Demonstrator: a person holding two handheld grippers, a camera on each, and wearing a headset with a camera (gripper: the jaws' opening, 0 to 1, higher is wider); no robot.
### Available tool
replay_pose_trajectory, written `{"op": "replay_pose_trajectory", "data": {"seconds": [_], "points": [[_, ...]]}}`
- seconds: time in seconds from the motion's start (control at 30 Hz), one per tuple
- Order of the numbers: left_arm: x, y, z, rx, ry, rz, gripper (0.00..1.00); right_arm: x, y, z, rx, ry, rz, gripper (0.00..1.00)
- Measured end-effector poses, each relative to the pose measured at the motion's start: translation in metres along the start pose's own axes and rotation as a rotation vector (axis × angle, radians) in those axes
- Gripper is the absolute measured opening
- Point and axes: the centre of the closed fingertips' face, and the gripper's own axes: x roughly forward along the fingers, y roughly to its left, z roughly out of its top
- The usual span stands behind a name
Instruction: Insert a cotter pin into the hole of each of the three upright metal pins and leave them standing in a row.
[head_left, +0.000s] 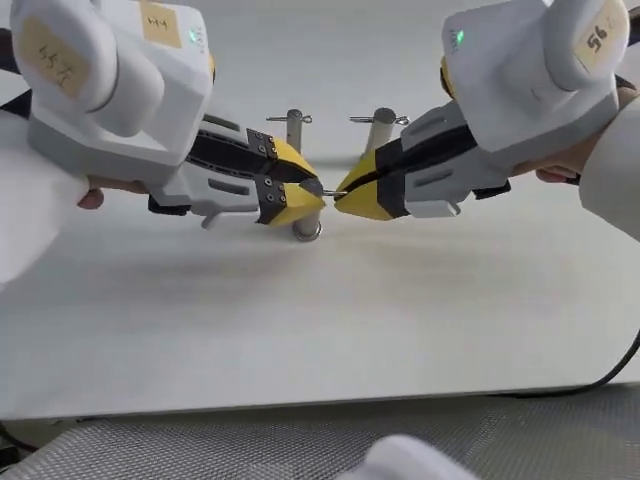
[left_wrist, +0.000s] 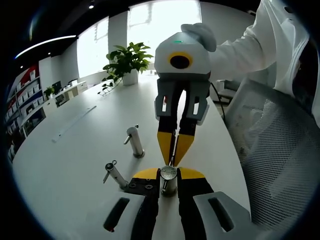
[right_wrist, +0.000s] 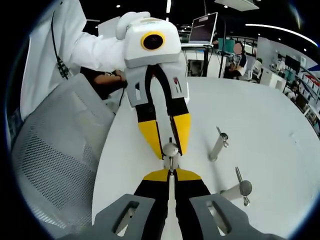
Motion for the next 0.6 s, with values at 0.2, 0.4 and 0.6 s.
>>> {"op": "replay_pose_trajectory", "data": {"seconds": [0.2,0.4,0.6], "points": [[-0.0004,-0.0019,0.0013,0.004,0.004,-0.002,0.11,0.0022,-0.0022,0.0009,-0.019,0.010,0.014,0.00],[-0.0008,-0.0033,0.0023,-0.004,0.005,-0.002,0.11,0.0056,-0.0038,0.0034,-0.055,0.019,0.024,0.00],[0.0000,-0.0015,0.0010,-0.011,0.004,-0.001,0.11,0.0069,-0.0051,0.0041,-0.064,0.026,0.029,0.00]]}}
